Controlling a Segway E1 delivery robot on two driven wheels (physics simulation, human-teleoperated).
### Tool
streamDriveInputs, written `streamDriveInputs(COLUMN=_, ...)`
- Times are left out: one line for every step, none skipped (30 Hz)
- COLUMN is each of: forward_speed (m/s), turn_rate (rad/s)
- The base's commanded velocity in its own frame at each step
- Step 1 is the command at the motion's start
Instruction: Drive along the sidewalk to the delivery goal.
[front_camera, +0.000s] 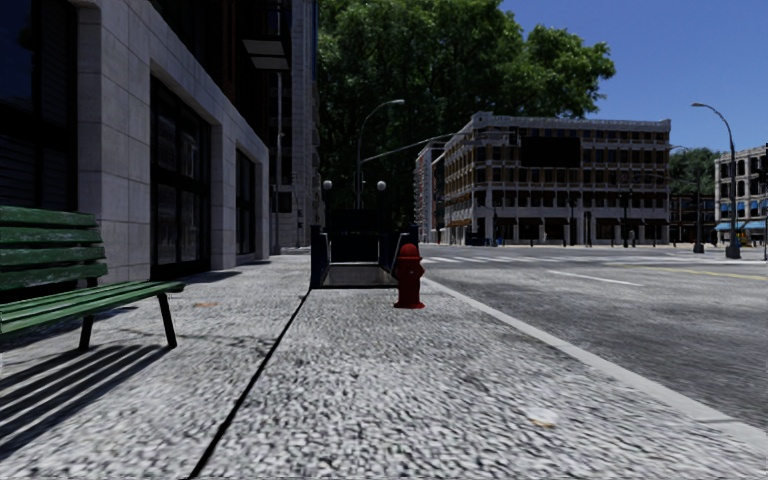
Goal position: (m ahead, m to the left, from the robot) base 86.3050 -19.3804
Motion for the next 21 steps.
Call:
streamDriveInputs(forward_speed=1.91, turn_rate=0.81)
streamDriveInputs(forward_speed=1.91, turn_rate=0.36)
streamDriveInputs(forward_speed=1.91, turn_rate=0.09)
streamDriveInputs(forward_speed=1.91, turn_rate=0.01)
streamDriveInputs(forward_speed=1.91, turn_rate=0.0)
streamDriveInputs(forward_speed=1.91, turn_rate=0.0)
streamDriveInputs(forward_speed=1.91, turn_rate=0.0)
streamDriveInputs(forward_speed=1.91, turn_rate=0.0)
streamDriveInputs(forward_speed=1.91, turn_rate=0.0)
streamDriveInputs(forward_speed=1.91, turn_rate=0.0)
streamDriveInputs(forward_speed=1.91, turn_rate=0.0)
streamDriveInputs(forward_speed=1.91, turn_rate=0.0)
streamDriveInputs(forward_speed=1.91, turn_rate=0.0)
streamDriveInputs(forward_speed=1.91, turn_rate=0.0)
streamDriveInputs(forward_speed=1.91, turn_rate=0.0)
streamDriveInputs(forward_speed=1.91, turn_rate=0.0)
streamDriveInputs(forward_speed=1.91, turn_rate=0.0)
streamDriveInputs(forward_speed=1.91, turn_rate=0.0)
streamDriveInputs(forward_speed=1.91, turn_rate=0.0)
streamDriveInputs(forward_speed=1.91, turn_rate=0.0)
streamDriveInputs(forward_speed=1.91, turn_rate=0.0)
